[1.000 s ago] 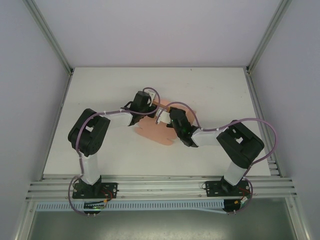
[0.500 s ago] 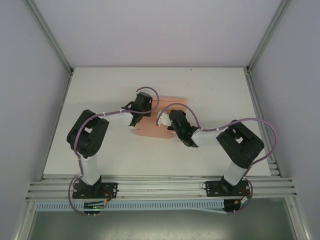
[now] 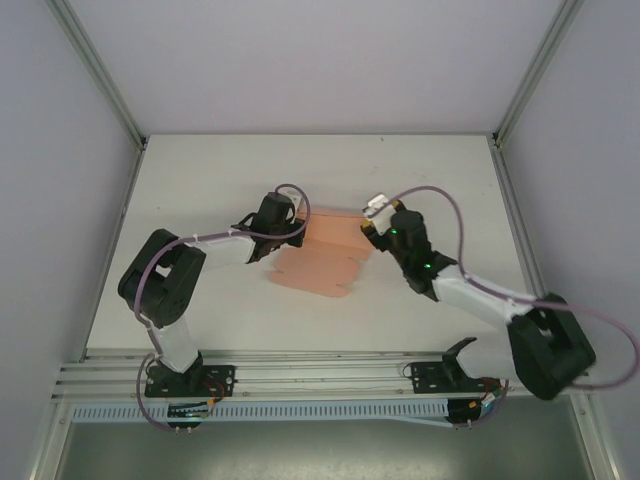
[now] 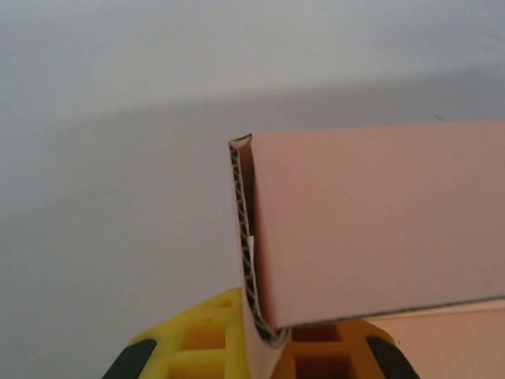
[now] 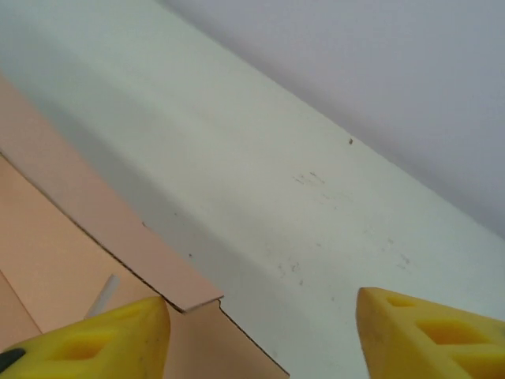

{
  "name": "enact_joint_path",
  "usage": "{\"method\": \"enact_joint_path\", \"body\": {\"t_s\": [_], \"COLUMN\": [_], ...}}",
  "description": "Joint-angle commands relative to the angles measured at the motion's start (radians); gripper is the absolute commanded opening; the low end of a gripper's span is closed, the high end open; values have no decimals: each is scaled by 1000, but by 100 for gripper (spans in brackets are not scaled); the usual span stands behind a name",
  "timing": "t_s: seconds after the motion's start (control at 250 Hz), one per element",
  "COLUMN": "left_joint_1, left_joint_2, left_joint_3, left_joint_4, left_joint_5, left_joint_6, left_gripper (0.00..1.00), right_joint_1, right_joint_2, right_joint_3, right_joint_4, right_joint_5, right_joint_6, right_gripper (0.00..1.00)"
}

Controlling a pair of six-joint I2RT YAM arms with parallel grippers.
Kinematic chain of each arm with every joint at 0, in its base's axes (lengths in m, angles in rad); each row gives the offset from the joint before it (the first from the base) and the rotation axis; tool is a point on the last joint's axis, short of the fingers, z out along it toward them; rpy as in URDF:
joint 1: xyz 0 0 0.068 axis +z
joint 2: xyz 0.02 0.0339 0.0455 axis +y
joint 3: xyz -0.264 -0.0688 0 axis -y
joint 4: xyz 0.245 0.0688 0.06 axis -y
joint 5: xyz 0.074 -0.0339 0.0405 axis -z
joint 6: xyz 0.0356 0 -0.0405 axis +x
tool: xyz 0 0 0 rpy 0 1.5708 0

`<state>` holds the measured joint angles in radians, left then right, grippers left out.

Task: Assemble paper box

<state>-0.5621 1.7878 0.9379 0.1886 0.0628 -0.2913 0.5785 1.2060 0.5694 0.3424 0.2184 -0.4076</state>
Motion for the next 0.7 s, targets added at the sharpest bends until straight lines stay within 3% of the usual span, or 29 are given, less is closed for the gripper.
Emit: {"method": "enact_joint_path", "body": {"t_s": [0.0,0.228,0.476,0.695], "left_joint_1": [10,29,51,68], "left_joint_2": [-43,-73,-122,-136], "left_joint_3": [-24,-38,-69,-77], "left_joint_4": [-40,1,47,56], "left_joint_5": [168,264,358,393], "left_joint_6": [-16,-58,-69,-70], "left_gripper": [0,0,0,0], "right_joint_1": [-51,-126,-161,-192], "right_joint_2": [-102,-217,-259,-233], "right_joint_3": [-65,-89,-106,-74], "right_joint_4": [-100,-188,-191,-200], "right_joint_5": [-261,-514,-514,-645], "right_joint_6": [205,296,376,409], "right_gripper": [67,67,67,66]}}
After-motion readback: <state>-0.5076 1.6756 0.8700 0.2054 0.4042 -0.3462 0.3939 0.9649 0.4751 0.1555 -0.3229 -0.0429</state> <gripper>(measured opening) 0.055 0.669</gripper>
